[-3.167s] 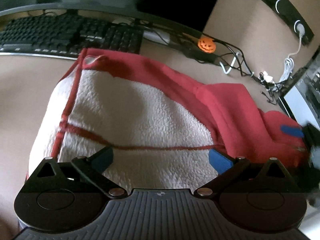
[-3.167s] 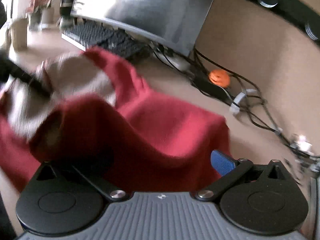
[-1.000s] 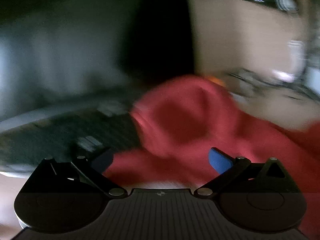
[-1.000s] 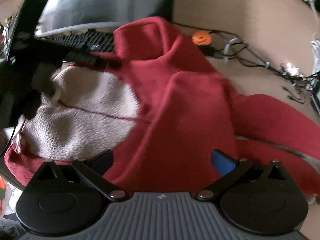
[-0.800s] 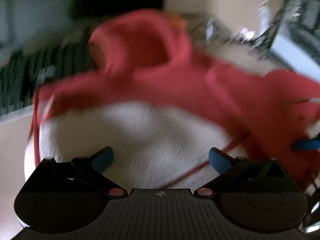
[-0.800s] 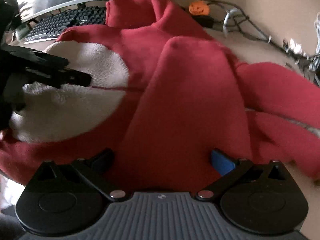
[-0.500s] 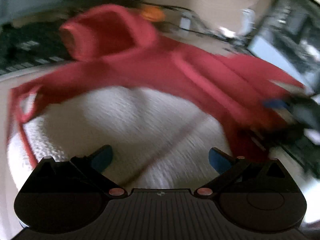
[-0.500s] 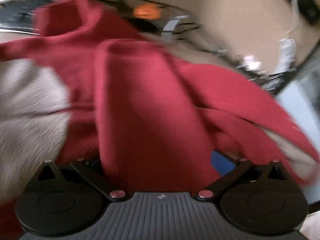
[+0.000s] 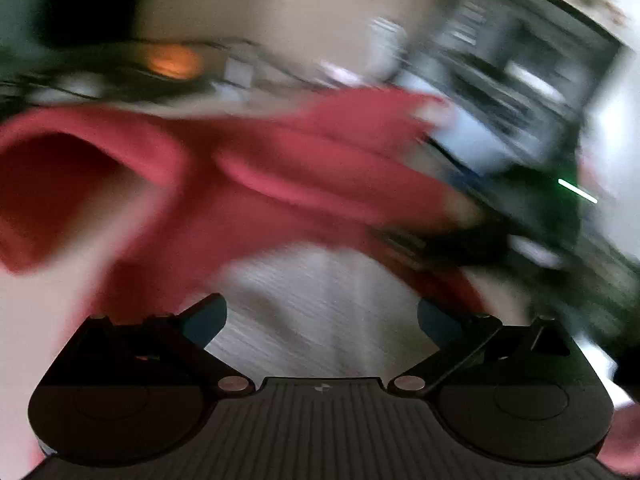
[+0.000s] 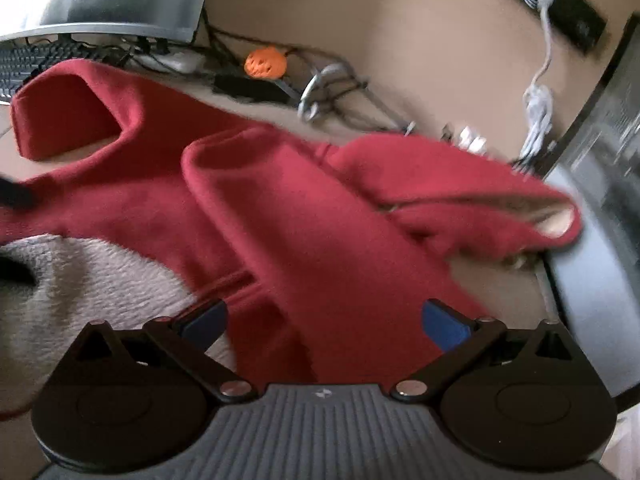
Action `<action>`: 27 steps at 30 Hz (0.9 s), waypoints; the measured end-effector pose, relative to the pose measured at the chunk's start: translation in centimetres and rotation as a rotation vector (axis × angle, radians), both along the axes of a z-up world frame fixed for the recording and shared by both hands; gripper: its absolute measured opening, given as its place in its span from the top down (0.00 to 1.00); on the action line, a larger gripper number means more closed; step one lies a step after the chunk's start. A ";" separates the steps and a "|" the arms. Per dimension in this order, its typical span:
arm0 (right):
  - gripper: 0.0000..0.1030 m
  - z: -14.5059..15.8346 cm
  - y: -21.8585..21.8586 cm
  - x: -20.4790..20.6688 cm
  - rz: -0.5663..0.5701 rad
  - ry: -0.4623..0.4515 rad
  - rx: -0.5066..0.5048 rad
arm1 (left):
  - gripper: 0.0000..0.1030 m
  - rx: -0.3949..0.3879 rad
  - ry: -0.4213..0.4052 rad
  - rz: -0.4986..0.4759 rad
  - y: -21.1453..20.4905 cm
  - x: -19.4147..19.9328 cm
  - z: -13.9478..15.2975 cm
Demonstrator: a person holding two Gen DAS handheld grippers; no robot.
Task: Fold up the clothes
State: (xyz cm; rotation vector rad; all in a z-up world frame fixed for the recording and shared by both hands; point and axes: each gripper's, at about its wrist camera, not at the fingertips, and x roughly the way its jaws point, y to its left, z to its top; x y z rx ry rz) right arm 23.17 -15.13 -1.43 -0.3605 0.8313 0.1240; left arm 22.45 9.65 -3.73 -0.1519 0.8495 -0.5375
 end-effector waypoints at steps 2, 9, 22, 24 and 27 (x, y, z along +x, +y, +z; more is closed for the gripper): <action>0.00 -1.2 -0.3 0.9 -0.052 0.029 0.031 | 0.00 0.015 0.044 0.076 1.2 2.1 -1.2; 0.00 -3.0 -2.6 4.3 -0.094 0.040 0.227 | 0.00 0.026 0.055 0.138 1.1 0.4 -2.6; 0.00 -3.1 -0.7 6.6 0.292 0.018 0.211 | 0.00 -0.038 0.203 0.128 -2.6 -6.0 -0.8; 0.00 -3.0 -0.8 6.4 0.290 0.007 0.211 | 0.00 -0.128 0.194 0.267 0.3 -5.2 0.1; 0.00 -2.8 -0.8 6.0 0.287 -0.001 0.208 | 0.00 -0.267 0.149 0.531 5.4 -3.4 1.5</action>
